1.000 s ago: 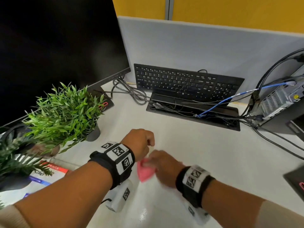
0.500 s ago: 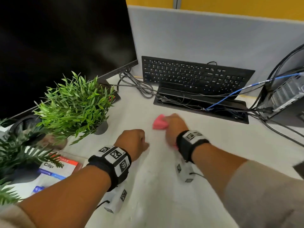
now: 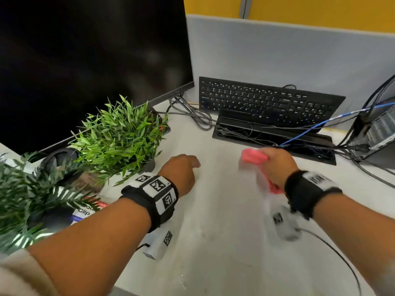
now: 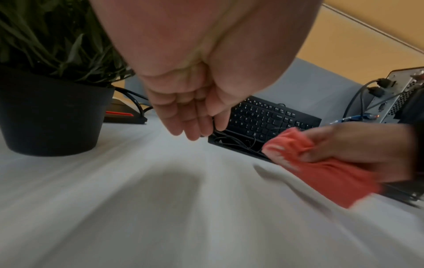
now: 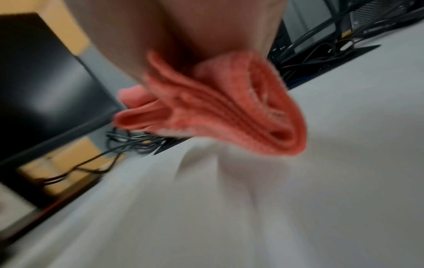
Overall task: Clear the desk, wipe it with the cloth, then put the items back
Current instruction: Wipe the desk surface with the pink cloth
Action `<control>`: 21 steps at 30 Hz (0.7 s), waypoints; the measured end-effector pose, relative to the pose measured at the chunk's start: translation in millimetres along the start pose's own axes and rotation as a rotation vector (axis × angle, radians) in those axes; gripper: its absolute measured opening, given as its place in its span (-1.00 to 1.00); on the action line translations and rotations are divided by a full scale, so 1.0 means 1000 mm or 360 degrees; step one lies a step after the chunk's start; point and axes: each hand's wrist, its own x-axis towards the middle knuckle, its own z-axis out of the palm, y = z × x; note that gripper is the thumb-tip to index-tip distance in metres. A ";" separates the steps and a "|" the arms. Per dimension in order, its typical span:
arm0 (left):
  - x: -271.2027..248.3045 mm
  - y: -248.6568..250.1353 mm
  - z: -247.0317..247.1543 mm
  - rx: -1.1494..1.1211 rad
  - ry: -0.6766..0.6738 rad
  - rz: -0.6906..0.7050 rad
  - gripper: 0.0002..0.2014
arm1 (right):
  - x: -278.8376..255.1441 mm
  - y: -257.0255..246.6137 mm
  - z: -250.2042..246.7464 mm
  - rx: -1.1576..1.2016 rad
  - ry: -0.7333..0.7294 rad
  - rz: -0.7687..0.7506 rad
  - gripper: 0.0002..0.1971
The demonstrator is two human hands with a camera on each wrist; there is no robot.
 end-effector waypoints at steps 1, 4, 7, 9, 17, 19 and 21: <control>0.001 0.002 -0.002 -0.0034 0.0041 0.0016 -0.54 | 0.024 -0.005 0.007 -0.0139 0.0117 0.0029 -0.75; 0.002 0.009 -0.009 -0.0147 0.0177 0.0099 -0.58 | 0.053 -0.035 0.060 -0.0504 0.0004 -0.0080 -0.67; 0.004 0.011 -0.013 -0.0166 0.0238 0.0173 -0.64 | 0.014 -0.085 0.110 -0.0291 -0.0144 -0.0406 -0.78; 0.004 0.011 -0.013 -0.0171 0.0238 0.0127 -0.61 | -0.035 -0.096 0.127 -0.0217 -0.0396 -0.0653 -0.77; -0.009 0.006 -0.015 -0.0112 -0.0030 0.0065 -0.55 | -0.111 -0.027 0.088 -0.0309 -0.1134 -0.0998 -0.57; -0.012 0.004 -0.020 -0.0141 0.0039 0.0104 -0.56 | -0.081 -0.034 0.064 -0.0170 -0.0932 -0.0703 -0.66; -0.013 0.004 -0.023 -0.0186 0.0103 0.0142 -0.56 | -0.046 -0.056 0.047 -0.0003 -0.0637 -0.0569 -0.69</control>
